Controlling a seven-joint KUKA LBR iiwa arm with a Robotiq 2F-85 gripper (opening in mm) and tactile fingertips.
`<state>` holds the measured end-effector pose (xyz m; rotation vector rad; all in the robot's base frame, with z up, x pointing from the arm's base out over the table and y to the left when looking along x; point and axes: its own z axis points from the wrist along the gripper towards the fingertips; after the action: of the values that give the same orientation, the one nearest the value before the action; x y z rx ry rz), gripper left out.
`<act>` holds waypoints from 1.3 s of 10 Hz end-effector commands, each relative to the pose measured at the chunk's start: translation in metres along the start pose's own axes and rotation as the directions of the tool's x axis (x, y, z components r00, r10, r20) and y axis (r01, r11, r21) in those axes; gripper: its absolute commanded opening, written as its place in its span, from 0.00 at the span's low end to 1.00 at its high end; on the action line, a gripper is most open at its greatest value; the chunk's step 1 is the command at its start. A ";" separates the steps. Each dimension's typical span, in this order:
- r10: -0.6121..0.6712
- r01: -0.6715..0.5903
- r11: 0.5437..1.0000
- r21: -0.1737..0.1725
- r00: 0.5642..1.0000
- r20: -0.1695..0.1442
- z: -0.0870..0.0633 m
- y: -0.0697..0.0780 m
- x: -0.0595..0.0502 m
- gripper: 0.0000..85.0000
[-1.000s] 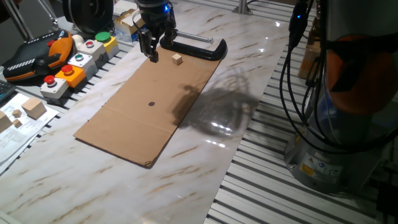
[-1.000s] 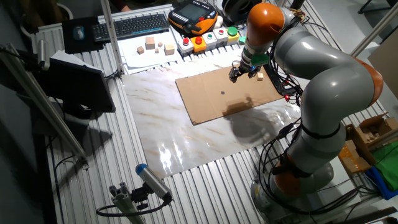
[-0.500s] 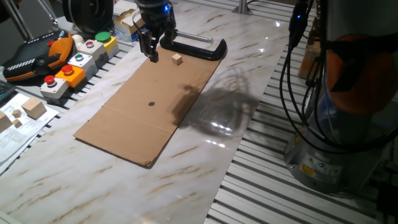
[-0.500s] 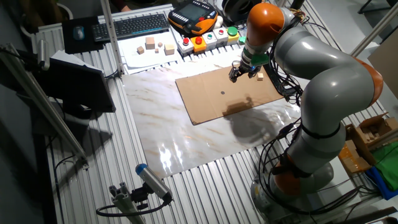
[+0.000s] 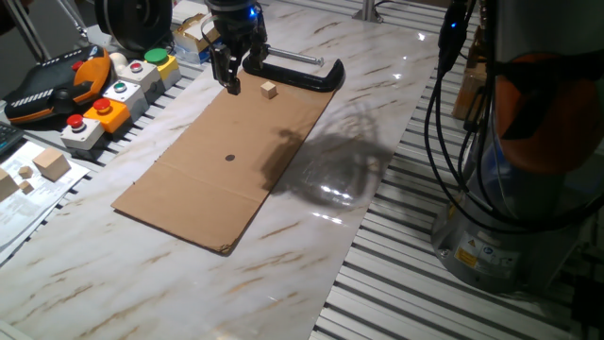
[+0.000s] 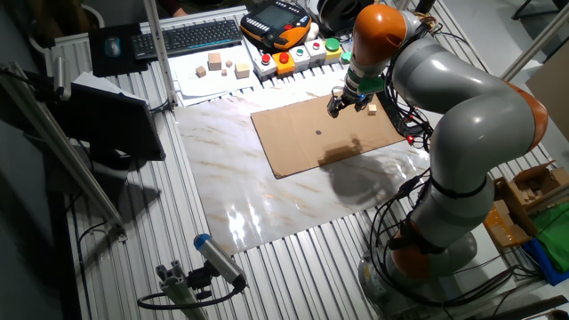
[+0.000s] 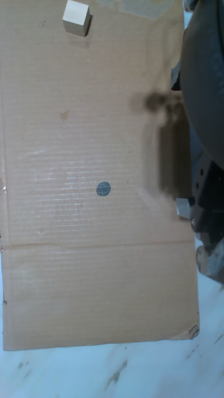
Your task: Hold a small block with the gripper and sweep it from left to right on the table
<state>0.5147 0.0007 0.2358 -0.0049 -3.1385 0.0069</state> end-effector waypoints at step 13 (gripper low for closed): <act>0.032 -0.029 0.995 0.095 0.999 -0.028 0.012 -0.034 -0.013 0.01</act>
<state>0.5281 -0.0347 0.2234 -0.0512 -3.1046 0.1502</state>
